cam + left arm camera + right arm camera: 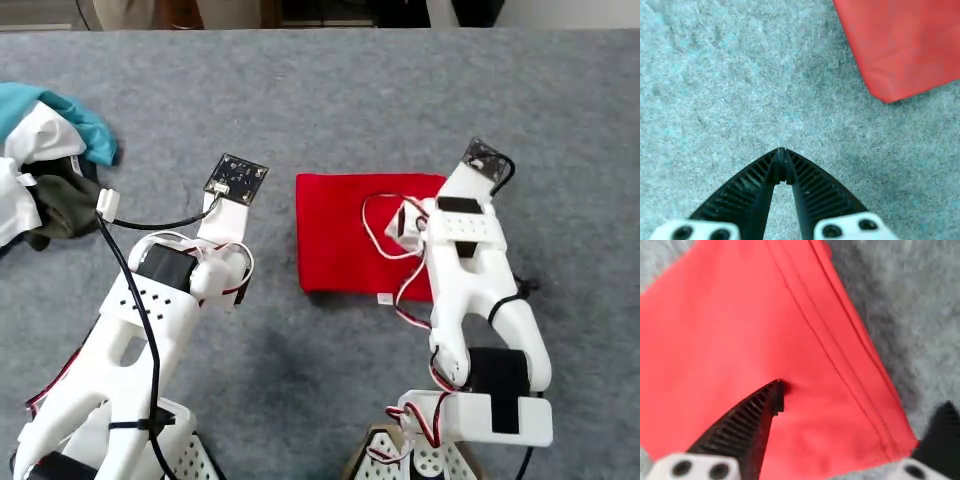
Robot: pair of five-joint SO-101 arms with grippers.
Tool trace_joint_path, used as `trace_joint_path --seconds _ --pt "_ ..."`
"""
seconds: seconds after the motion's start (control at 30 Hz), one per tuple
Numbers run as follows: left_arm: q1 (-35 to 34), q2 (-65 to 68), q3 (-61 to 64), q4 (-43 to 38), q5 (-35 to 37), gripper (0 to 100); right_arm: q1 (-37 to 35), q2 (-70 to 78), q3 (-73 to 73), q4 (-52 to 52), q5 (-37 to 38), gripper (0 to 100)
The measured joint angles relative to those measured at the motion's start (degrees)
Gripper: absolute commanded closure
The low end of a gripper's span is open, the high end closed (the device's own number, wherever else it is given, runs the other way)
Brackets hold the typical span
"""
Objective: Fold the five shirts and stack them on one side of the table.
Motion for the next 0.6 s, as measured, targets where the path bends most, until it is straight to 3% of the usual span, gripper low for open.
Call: trace_joint_path --seconds 0.3,0.6 --pt "0.00 0.00 0.00 0.00 0.00 98 0.00 0.00 3.52 -1.05 0.00 53.9" --pt "0.00 0.00 0.00 0.00 0.00 98 0.00 0.00 4.31 -1.49 -0.26 53.7"
